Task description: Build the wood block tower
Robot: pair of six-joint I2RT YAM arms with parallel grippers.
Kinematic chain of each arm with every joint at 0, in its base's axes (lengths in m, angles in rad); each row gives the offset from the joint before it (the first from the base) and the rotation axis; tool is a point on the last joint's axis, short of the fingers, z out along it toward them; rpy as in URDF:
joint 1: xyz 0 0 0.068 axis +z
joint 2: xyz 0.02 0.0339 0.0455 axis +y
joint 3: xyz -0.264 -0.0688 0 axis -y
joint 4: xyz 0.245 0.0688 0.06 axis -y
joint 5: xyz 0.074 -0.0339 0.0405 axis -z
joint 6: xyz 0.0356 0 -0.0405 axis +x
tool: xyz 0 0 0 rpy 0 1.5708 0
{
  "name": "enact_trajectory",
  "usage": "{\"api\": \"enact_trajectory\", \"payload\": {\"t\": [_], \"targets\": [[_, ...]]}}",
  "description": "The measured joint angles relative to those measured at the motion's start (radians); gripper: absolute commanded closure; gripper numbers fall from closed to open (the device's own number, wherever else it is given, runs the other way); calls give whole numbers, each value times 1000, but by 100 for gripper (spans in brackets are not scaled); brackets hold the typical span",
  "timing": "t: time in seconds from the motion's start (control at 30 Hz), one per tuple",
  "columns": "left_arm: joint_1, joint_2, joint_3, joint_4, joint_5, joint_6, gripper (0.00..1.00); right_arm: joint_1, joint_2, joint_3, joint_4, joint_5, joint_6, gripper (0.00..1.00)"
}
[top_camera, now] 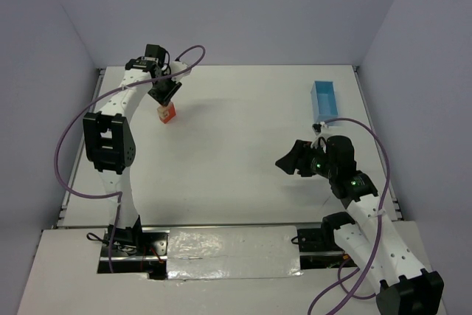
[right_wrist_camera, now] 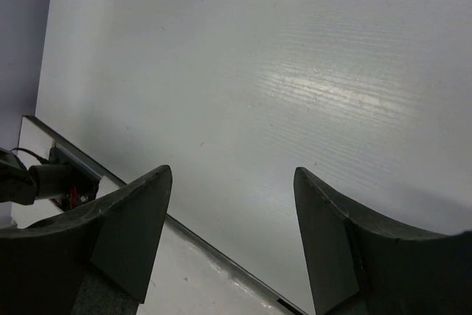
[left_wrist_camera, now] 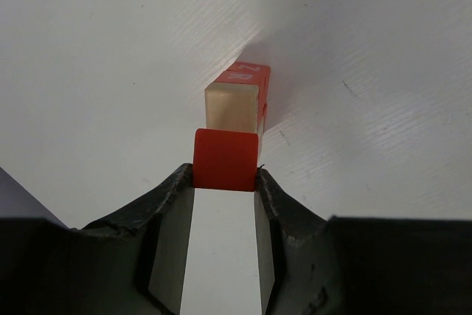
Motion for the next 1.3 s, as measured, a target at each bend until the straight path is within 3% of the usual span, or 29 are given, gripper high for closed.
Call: {"api": "enact_trajectory", "payload": {"t": [1.3], "targets": [[0, 26, -4, 3, -13, -3, 58, 11, -9, -8, 0, 0, 0, 26]]}}
